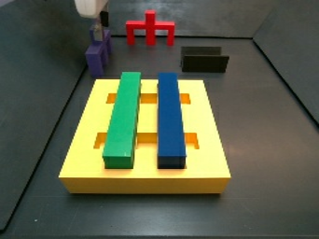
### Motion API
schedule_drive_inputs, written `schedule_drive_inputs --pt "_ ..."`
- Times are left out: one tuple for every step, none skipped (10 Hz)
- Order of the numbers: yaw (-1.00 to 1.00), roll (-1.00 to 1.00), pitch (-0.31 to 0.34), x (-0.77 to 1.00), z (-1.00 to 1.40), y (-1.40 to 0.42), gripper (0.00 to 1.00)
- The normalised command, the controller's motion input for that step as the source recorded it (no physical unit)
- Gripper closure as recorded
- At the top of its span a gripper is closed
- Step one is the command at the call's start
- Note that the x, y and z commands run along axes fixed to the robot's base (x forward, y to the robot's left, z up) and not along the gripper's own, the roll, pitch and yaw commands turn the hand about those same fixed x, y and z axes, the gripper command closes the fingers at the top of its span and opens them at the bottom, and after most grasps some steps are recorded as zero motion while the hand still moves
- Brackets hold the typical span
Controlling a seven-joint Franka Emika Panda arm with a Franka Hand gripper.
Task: Pick up the purple object. Move up. Move to above the board. Insert the purple object.
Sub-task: Pick up the purple object.
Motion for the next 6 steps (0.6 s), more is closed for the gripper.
schedule_drive_inputs --pt "0.0 -0.02 0.0 0.0 -0.01 0.0 0.0" --pt "0.0 0.0 0.0 0.0 -0.1 0.0 0.0" --pt "0.0 0.0 0.0 0.0 -0.21 0.0 0.0" --pt "-0.05 -0.01 0.0 -0.2 -0.27 0.0 0.0" --pt "-0.19 -0.03 0.0 -0.22 -0.16 0.0 0.0" --pt "-0.19 -0.02 0.0 -0.2 -0.12 0.0 0.0"
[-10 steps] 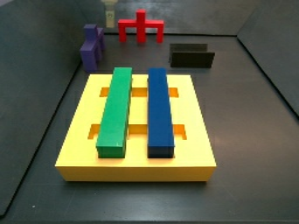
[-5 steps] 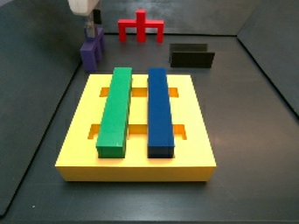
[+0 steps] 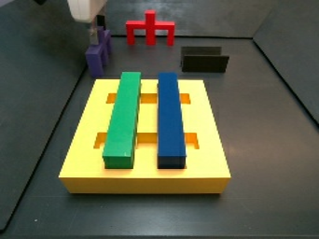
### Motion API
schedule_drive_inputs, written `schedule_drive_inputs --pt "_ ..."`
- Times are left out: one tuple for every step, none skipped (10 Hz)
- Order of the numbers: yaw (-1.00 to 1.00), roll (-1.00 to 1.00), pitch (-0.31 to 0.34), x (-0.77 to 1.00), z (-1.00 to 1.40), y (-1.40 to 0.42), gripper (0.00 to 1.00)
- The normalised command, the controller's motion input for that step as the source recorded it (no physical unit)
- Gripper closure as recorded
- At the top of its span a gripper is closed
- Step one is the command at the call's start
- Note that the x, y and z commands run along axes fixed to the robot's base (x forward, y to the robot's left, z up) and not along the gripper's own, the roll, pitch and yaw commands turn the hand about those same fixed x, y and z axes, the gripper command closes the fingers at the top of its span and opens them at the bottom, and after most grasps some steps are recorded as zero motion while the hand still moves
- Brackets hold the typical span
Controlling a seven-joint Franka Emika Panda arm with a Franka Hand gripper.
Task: Pick up the purple object. Move up. Move to above the board. Insert the purple object.
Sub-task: Pick up the purple object.
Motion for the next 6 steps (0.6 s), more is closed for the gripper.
schedule_drive_inputs --pt "-0.15 0.0 0.0 -0.18 -0.09 0.0 0.0" --pt "0.0 0.0 0.0 0.0 -0.02 0.03 0.0" --pt "0.0 0.0 0.0 0.08 -0.05 0.12 0.0" --pt "0.03 0.0 0.0 0.08 -0.04 0.15 0.0" --pt "0.06 0.0 0.0 0.05 -0.02 0.15 0.0" --pt "0.02 -0.01 0.0 0.0 -0.1 0.06 0.0"
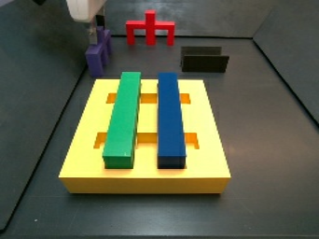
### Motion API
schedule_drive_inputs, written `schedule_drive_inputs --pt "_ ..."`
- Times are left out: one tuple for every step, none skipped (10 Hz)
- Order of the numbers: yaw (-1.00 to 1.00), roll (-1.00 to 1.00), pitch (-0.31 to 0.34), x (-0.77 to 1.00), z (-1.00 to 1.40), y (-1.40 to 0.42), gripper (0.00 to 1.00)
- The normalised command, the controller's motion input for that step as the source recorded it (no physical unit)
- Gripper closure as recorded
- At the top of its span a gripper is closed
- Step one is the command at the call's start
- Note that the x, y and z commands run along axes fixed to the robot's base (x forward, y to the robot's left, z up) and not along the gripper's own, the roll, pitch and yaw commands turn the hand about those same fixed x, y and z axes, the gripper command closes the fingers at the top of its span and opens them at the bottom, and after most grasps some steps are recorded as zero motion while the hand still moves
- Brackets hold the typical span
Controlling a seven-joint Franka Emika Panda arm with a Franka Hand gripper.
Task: Pick up the purple object. Move up. Move to above the board. Insert the purple object.
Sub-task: Pick up the purple object.
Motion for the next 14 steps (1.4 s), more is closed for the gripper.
schedule_drive_inputs --pt "0.03 -0.01 0.0 0.0 -0.05 0.0 0.0" --pt "0.0 0.0 0.0 0.0 -0.08 -0.02 0.0" --pt "0.0 0.0 0.0 0.0 0.0 0.0 0.0" --pt "0.0 0.0 0.0 0.0 0.0 0.0 1.0" --pt "0.0 0.0 0.0 0.0 0.0 0.0 1.0" --pt "0.0 0.0 0.0 0.0 0.0 0.0 1.0" --pt "0.0 0.0 0.0 0.0 0.0 0.0 1.0" --pt "0.0 0.0 0.0 0.0 0.0 0.0 1.0" --pt "0.0 0.0 0.0 0.0 0.0 0.0 1.0" --pt "0.0 0.0 0.0 0.0 0.0 0.0 1.0" --pt "0.0 0.0 0.0 0.0 0.0 0.0 1.0" --pt "0.0 0.0 0.0 0.0 0.0 0.0 1.0" --pt "0.0 0.0 0.0 0.0 0.0 0.0 1.0" --pt "0.0 0.0 0.0 0.0 0.0 0.0 1.0"
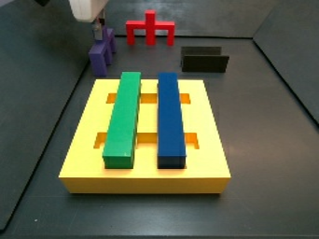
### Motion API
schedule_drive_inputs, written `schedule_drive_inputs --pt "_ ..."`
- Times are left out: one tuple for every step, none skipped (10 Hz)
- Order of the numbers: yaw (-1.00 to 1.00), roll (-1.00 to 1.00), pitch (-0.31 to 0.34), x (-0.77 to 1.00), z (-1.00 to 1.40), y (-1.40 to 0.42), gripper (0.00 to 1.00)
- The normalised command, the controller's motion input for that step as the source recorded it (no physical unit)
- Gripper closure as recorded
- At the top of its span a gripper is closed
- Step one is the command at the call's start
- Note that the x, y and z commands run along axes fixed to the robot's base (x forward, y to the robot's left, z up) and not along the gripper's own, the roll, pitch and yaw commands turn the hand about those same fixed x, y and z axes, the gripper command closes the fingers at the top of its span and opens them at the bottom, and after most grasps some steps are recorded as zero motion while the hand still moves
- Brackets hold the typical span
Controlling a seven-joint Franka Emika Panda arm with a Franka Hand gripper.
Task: Pick up the purple object. Move up. Move to above the board. Insert the purple object.
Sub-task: Pick up the purple object, then move up, then move to above the board.
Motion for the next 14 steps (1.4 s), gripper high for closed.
schedule_drive_inputs --pt "0.0 0.0 0.0 0.0 0.0 0.0 1.0" --pt "0.0 0.0 0.0 0.0 0.0 0.0 1.0" --pt "0.0 0.0 0.0 0.0 0.0 0.0 1.0" --pt "0.0 0.0 0.0 0.0 0.0 0.0 1.0" --pt "0.0 0.0 0.0 0.0 0.0 0.0 1.0" --pt "0.0 0.0 0.0 0.0 0.83 0.0 1.0" --pt "-0.07 -0.01 0.084 -0.14 0.72 -0.03 1.0" --pt "-0.07 -0.02 0.092 -0.15 0.56 -0.04 1.0" --pt "-0.03 -0.04 0.038 -0.08 0.24 -0.02 1.0" --pt "0.0 0.0 0.0 0.0 1.4 0.0 1.0" --pt "0.02 0.0 -0.015 0.02 1.4 0.0 1.0" --pt "0.0 -0.03 0.01 -0.07 1.4 -0.02 1.0" --pt "0.0 -0.04 0.003 -0.07 1.4 -0.02 1.0" --pt "-0.01 -0.05 0.047 0.04 1.4 0.0 1.0"
